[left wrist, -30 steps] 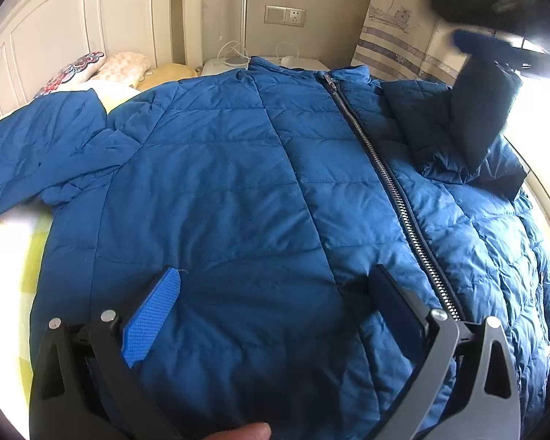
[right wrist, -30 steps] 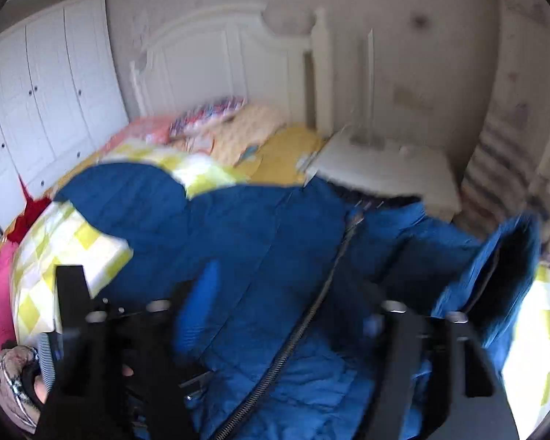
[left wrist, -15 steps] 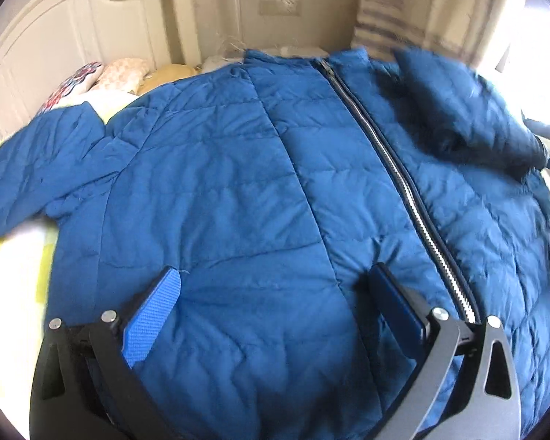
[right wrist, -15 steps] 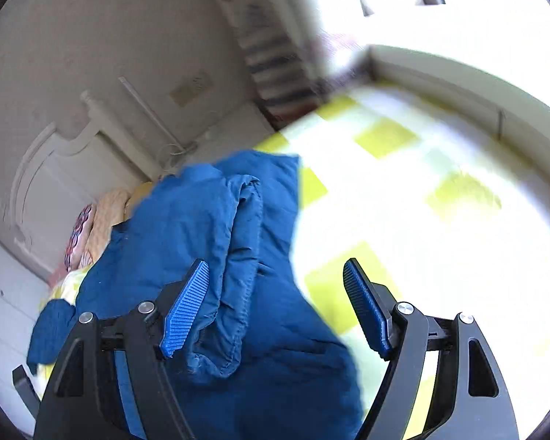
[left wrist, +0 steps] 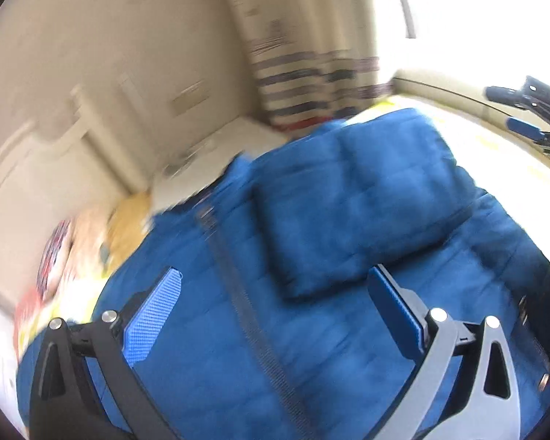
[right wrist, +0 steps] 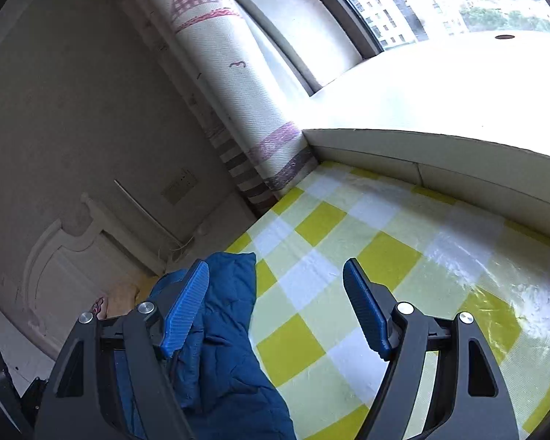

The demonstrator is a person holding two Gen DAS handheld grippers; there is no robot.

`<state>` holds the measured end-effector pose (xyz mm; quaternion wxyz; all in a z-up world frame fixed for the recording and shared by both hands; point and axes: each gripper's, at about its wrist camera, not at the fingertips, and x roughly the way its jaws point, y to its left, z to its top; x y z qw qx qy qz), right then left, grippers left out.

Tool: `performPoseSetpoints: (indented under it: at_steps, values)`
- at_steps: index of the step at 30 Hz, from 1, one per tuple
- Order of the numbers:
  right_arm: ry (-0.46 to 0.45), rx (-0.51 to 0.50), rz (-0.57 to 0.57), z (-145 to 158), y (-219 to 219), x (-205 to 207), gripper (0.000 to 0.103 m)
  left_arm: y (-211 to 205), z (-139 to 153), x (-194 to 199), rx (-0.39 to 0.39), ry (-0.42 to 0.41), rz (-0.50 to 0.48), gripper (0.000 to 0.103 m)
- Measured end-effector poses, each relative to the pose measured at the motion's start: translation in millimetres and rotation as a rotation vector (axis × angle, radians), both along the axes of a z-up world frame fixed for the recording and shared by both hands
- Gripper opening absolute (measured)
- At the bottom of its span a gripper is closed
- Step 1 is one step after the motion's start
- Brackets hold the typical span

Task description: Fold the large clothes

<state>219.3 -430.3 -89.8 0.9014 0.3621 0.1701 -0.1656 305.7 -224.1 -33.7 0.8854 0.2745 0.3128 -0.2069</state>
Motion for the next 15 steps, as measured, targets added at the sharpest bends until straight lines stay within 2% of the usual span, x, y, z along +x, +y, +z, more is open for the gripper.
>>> performPoseSetpoints:
  at_steps: [3, 5, 7, 9, 10, 11, 12, 15]
  values:
    - [0.022, -0.021, -0.023, -9, 0, -7, 0.073, -47, -4, -6, -0.001, -0.017, -0.082, 0.101]
    - [0.046, -0.023, 0.001, -17, 2, -2, 0.073, -71, -9, -21, 0.009, -0.054, -0.138, 0.101]
    - [0.057, -0.017, 0.022, -22, 9, -1, 0.073, -100, -26, -36, 0.154, -0.167, -0.177, 0.101]
    - [0.054, -0.021, 0.034, -22, 10, 1, 0.073, -112, -40, -40, 0.221, -0.188, -0.214, 0.101]
    - [0.054, -0.024, 0.039, -20, 11, 0, 0.073, -112, -44, -36, 0.220, -0.173, -0.227, 0.100]
    - [0.056, -0.023, 0.044, -21, 11, 1, 0.073, -111, -45, -33, 0.200, -0.150, -0.244, 0.095]
    - [0.063, -0.020, 0.047, -23, 11, 3, 0.073, -108, -44, -31, 0.154, -0.111, -0.279, 0.091]
    - [0.075, -0.004, 0.045, -26, 9, 3, 0.074, -94, -37, -33, 0.051, -0.045, -0.329, 0.093]
